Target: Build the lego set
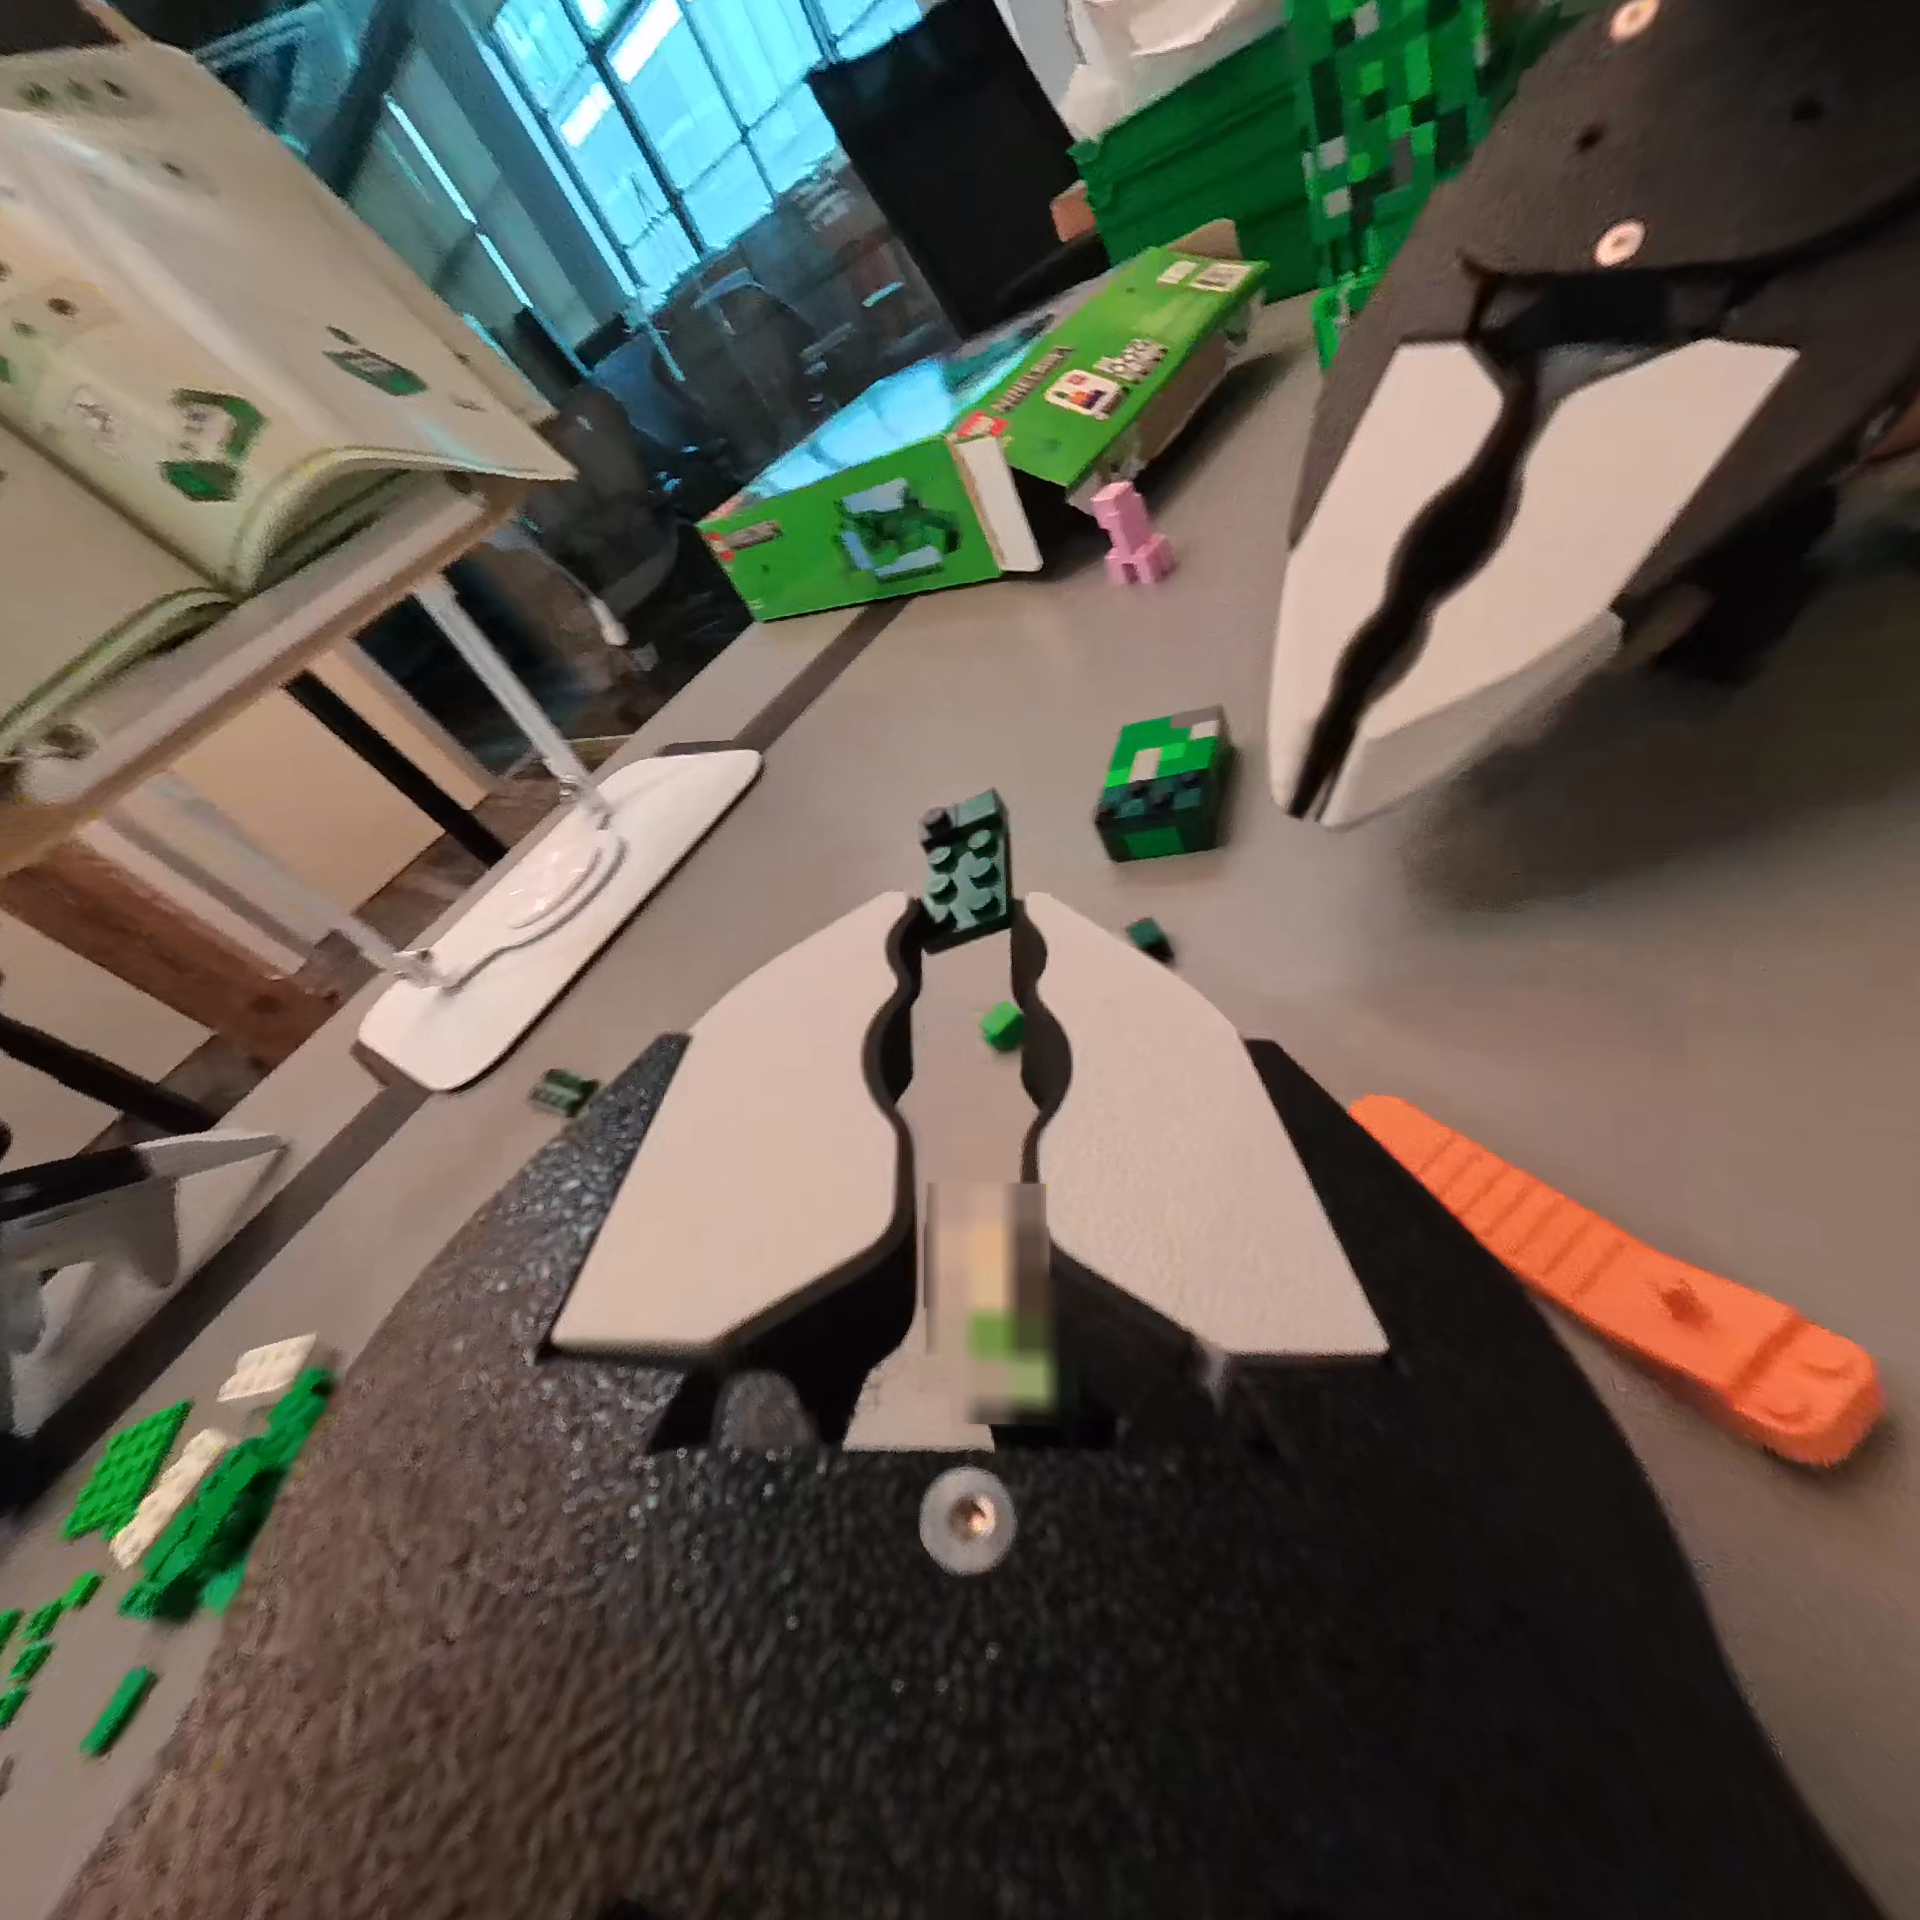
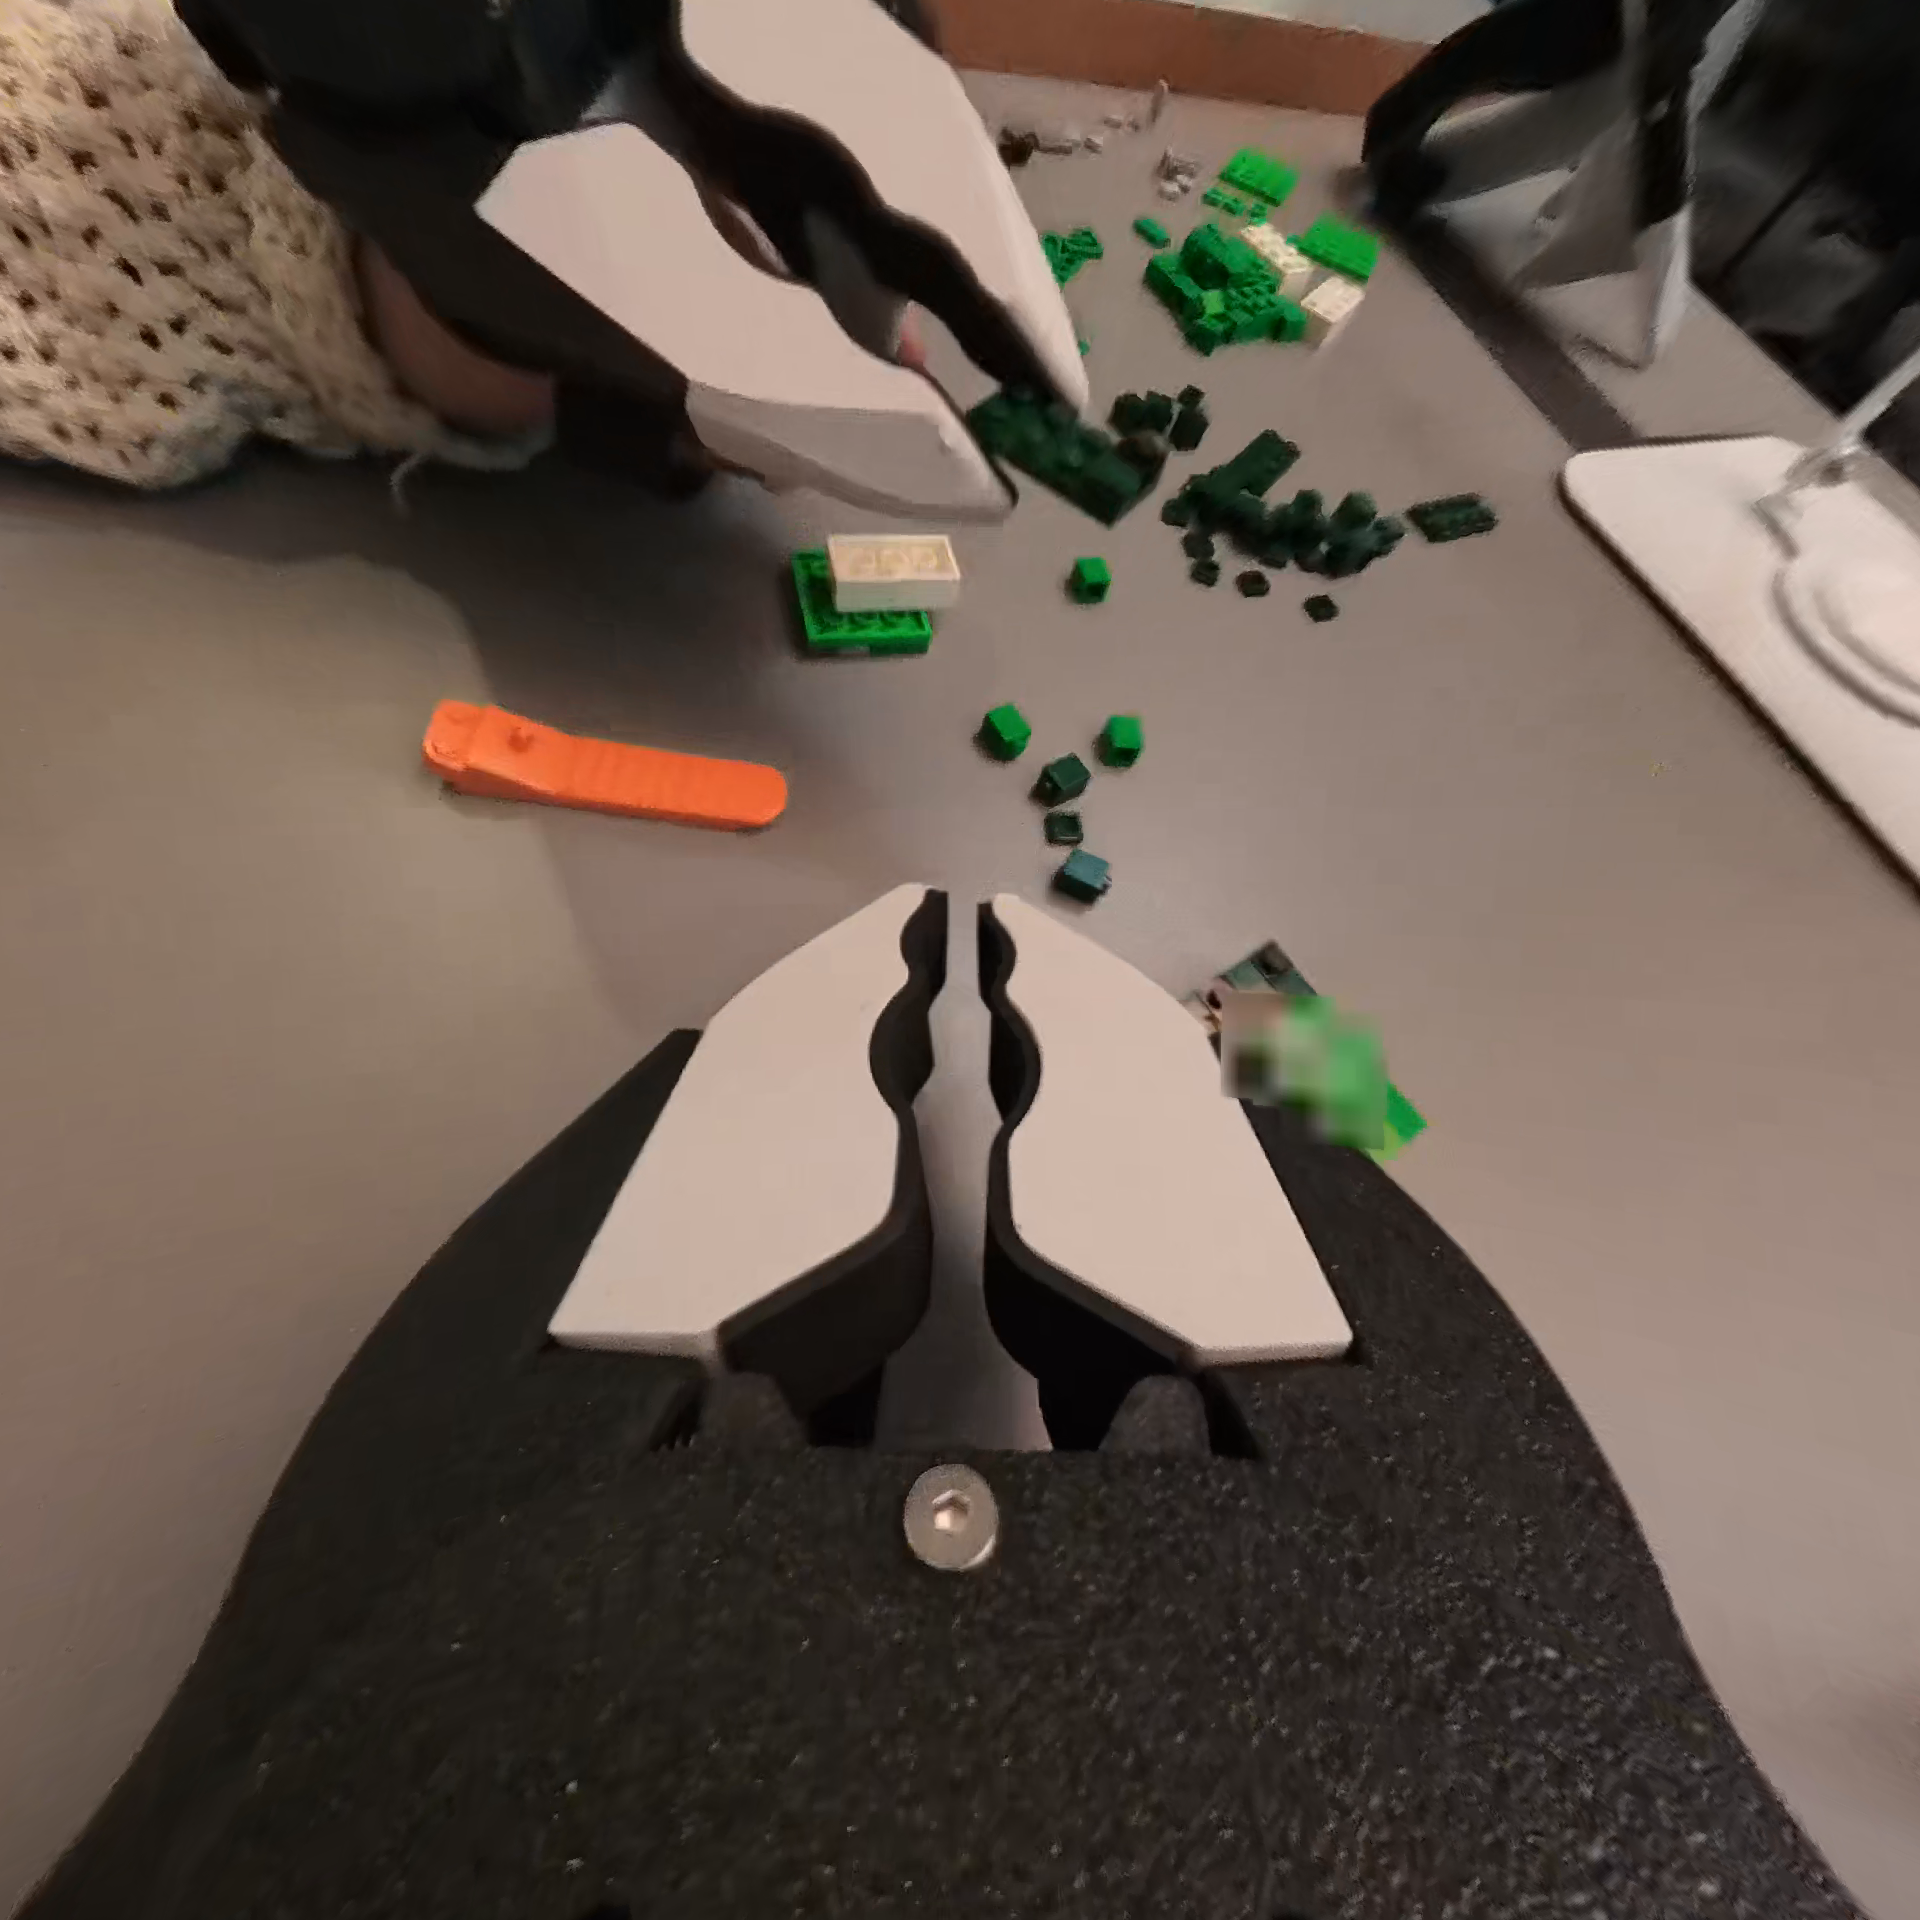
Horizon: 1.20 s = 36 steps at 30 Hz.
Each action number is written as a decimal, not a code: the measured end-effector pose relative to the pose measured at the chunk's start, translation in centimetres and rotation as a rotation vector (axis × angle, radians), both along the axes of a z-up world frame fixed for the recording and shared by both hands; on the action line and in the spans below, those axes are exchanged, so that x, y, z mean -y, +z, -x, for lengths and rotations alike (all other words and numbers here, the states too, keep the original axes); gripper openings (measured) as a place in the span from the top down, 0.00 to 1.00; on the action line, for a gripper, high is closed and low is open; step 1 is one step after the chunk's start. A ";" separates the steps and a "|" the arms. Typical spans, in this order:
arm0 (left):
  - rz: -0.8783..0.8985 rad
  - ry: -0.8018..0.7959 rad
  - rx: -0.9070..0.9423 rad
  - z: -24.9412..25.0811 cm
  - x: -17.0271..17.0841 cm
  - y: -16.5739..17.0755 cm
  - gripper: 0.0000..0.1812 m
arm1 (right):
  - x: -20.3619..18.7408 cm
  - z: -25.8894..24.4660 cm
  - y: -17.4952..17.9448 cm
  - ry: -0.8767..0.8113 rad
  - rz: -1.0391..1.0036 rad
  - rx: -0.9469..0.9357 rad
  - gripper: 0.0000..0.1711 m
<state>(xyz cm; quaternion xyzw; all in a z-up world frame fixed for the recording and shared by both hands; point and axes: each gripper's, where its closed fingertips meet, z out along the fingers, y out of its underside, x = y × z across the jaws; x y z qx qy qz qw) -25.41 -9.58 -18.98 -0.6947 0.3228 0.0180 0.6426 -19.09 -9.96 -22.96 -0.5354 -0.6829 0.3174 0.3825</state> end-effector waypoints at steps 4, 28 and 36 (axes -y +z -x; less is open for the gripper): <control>-0.058 0.070 0.014 2.0 0.0 1.2 0.91 | 1.0 1.4 -0.9 0.013 0.124 0.083 0.97; -0.011 0.333 0.196 14.3 -0.4 1.0 0.92 | -6.6 10.1 0.5 0.353 -0.042 0.407 0.90; 0.010 0.246 0.141 12.4 -0.7 0.5 0.92 | -3.1 5.6 0.9 0.475 -0.055 0.451 0.93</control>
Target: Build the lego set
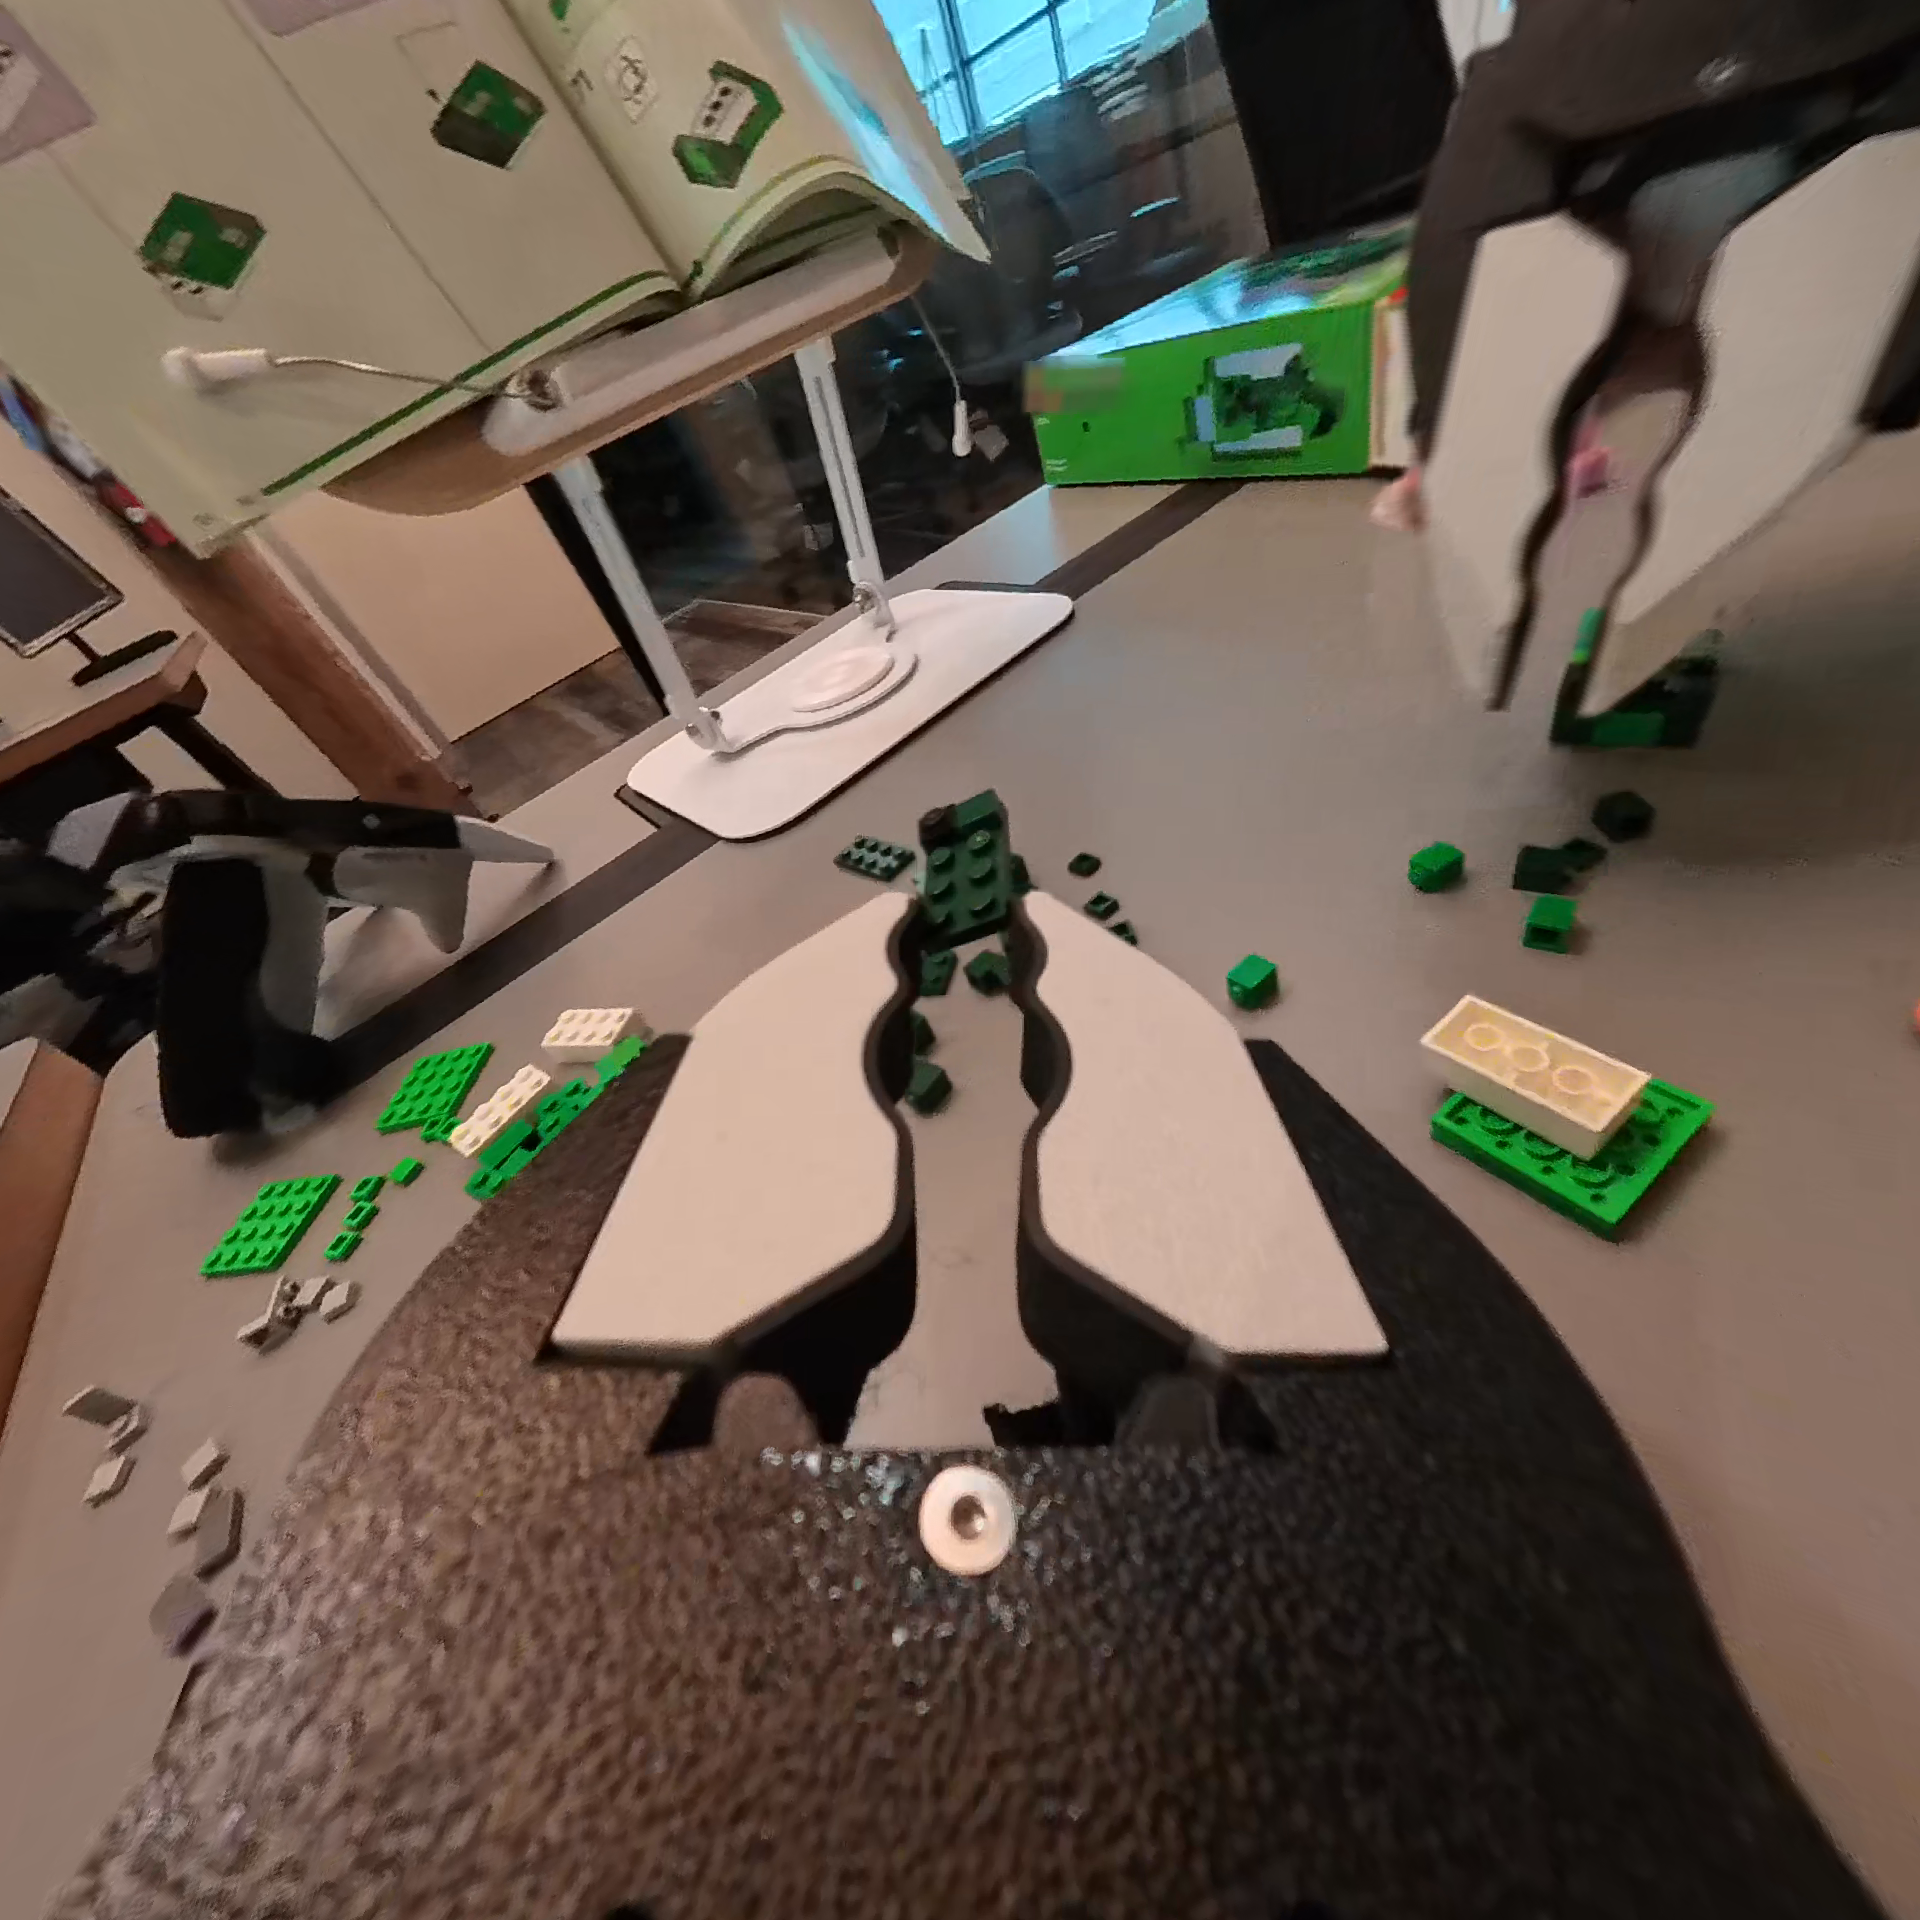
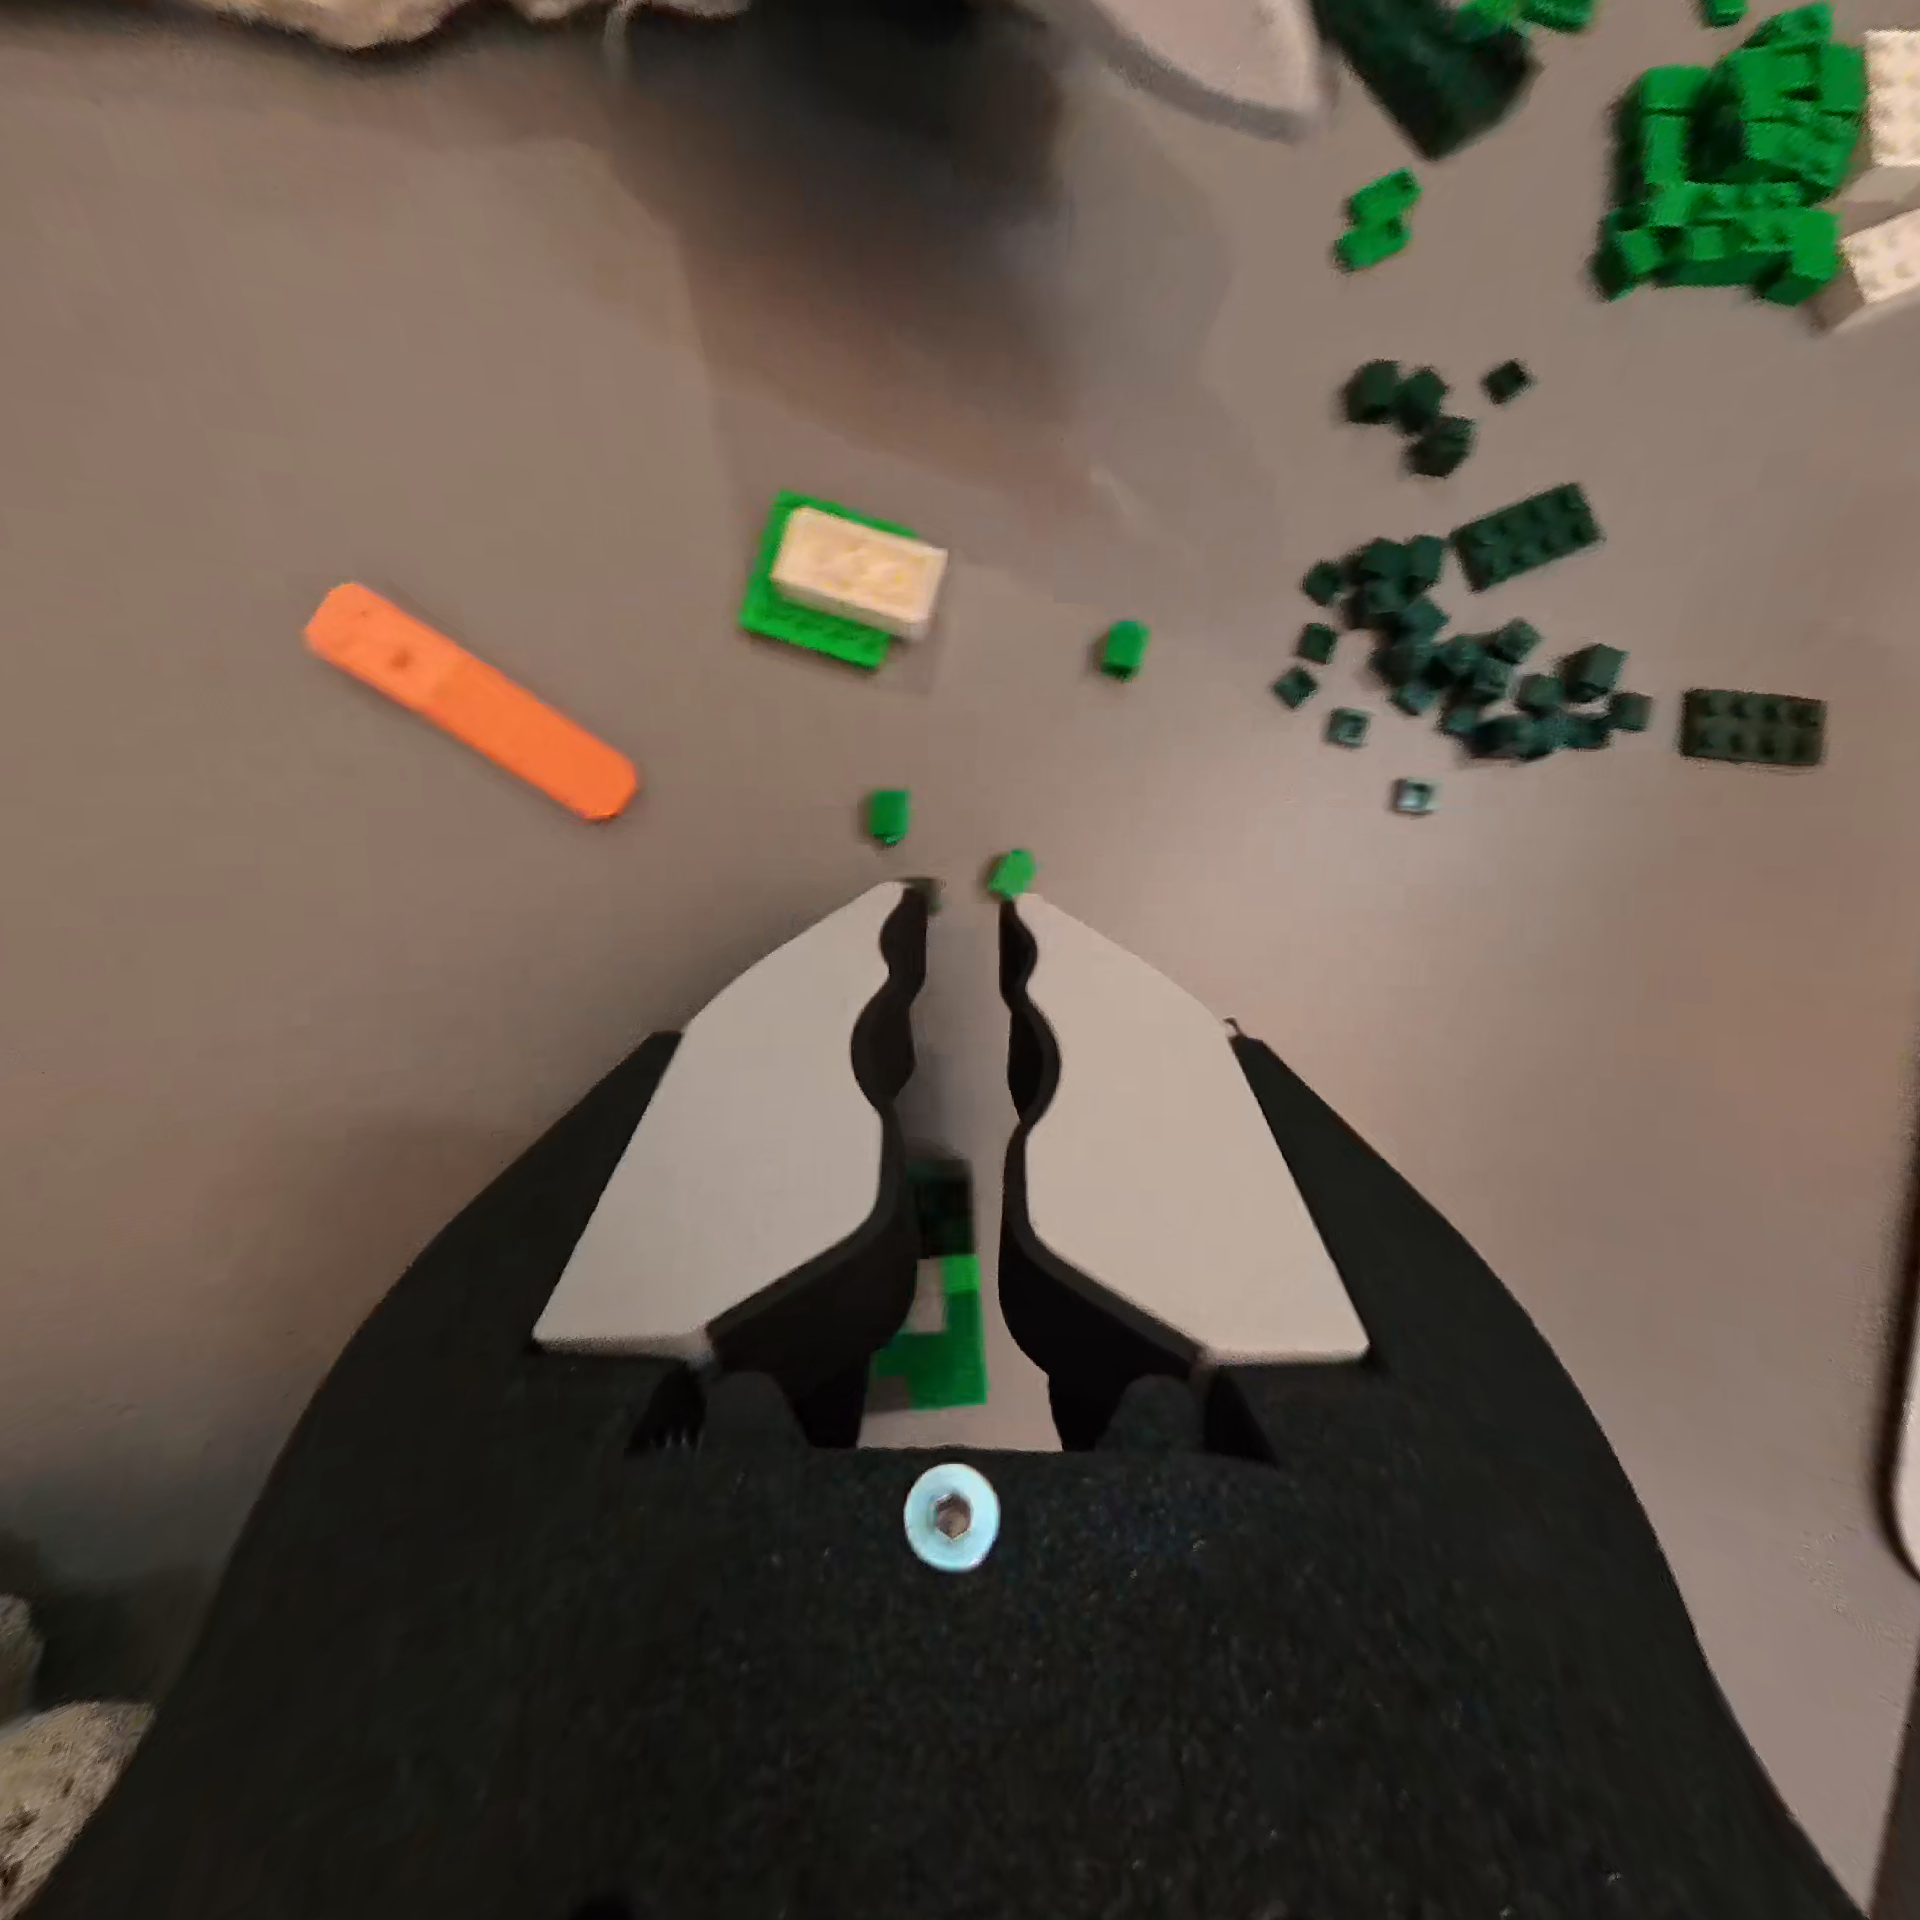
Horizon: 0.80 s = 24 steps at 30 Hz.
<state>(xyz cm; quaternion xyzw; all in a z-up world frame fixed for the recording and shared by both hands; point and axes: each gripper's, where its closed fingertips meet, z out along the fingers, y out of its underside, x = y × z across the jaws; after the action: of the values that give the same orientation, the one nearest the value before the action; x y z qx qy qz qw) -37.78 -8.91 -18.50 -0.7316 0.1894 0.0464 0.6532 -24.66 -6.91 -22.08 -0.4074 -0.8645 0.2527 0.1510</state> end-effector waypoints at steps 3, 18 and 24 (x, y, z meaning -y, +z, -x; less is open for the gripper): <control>0.011 -0.028 -0.042 -0.8 -0.2 -0.3 0.92 | 2.7 -2.7 -0.4 0.033 0.029 0.046 0.95; 0.005 -0.056 -0.078 -1.6 -0.1 -0.4 0.91 | 2.1 -2.9 -4.0 -0.338 0.094 0.037 0.92; 0.007 -0.061 -0.088 -1.7 -0.1 -0.5 0.92 | 0.5 -2.1 -4.1 -0.365 0.029 0.013 0.90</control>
<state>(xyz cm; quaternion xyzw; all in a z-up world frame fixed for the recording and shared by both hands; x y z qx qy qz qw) -36.09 -8.77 -19.00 -0.7251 0.2402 0.0581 0.6428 -22.61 -7.43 -26.15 -0.5613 -0.7735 0.2309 0.1826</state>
